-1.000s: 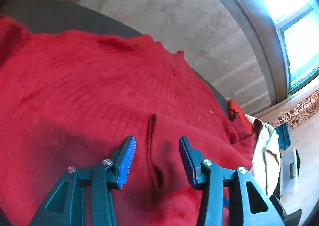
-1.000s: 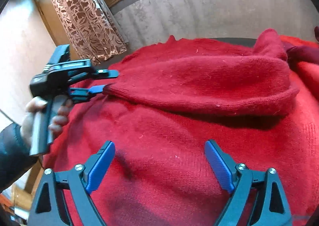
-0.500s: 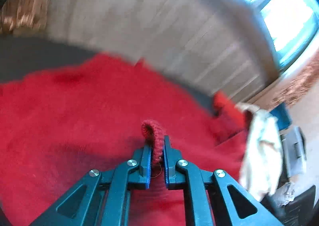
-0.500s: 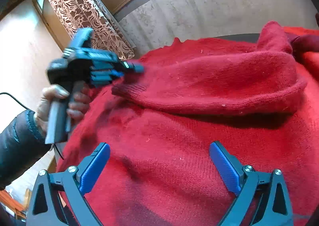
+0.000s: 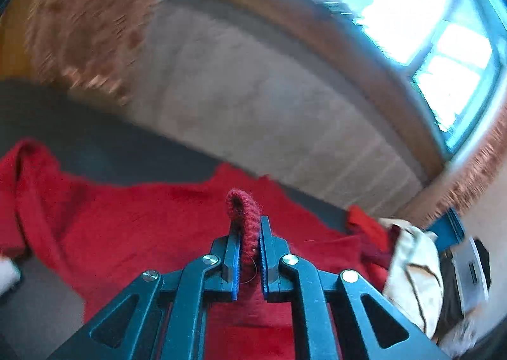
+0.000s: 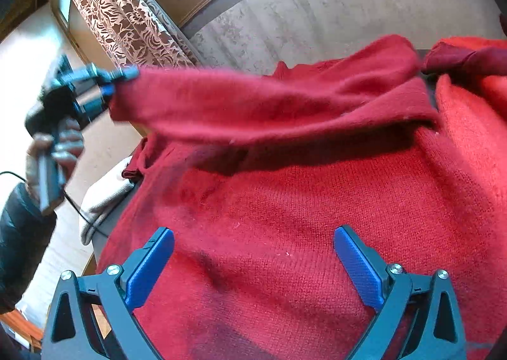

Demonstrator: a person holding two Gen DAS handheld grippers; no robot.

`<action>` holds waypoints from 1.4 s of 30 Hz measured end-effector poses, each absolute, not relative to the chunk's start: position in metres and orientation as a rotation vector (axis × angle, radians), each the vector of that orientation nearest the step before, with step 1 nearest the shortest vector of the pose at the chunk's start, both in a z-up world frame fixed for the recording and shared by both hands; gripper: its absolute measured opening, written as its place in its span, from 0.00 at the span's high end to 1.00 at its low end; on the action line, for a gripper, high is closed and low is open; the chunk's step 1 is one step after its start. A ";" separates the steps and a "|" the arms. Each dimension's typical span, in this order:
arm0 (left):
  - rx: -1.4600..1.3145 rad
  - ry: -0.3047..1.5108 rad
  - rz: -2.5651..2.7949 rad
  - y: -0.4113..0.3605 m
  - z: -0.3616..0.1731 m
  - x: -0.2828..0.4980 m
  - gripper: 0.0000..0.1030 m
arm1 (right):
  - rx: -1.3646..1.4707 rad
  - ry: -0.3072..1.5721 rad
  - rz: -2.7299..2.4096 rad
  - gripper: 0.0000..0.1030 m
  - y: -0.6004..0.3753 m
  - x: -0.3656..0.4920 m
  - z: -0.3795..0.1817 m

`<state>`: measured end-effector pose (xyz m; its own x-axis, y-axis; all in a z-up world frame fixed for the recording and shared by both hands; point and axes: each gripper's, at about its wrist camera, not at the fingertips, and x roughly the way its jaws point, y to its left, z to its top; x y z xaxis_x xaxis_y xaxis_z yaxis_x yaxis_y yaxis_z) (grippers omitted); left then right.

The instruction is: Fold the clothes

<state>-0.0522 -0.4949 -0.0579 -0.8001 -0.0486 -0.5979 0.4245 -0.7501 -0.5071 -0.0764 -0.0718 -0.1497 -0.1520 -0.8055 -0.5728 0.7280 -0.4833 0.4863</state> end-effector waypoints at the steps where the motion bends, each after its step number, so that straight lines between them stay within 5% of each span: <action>1: 0.828 0.972 -2.564 -0.499 -0.063 -0.052 0.92 | 0.989 -0.116 -1.824 0.00 -0.072 -0.077 -0.150; 5: 0.753 1.115 -2.541 -0.517 -0.064 -0.049 0.92 | 0.996 -0.158 -1.803 0.00 -0.067 -0.081 -0.149; 13: 0.917 0.932 -2.526 -0.507 -0.083 -0.055 0.92 | 0.988 -0.128 -1.972 0.00 -0.037 -0.103 -0.117; 20: 1.023 0.935 -2.430 -0.506 -0.133 -0.030 0.92 | 1.045 -0.427 -1.888 0.00 -0.032 -0.175 -0.104; 32: 1.092 0.849 -2.499 -0.486 -0.152 -0.017 0.92 | 1.088 0.147 -2.154 0.00 -0.137 -0.264 -0.109; 34: 1.066 0.874 -2.506 -0.488 -0.149 -0.015 0.92 | 1.144 0.191 -2.129 0.16 -0.146 -0.273 -0.118; 36: 1.001 0.866 -2.534 -0.492 -0.137 -0.018 0.92 | 1.195 0.250 -2.133 0.84 -0.150 -0.277 -0.123; 42: 0.767 0.802 -2.636 -0.498 -0.090 -0.035 0.92 | 1.121 0.190 -2.235 0.87 -0.125 -0.287 -0.110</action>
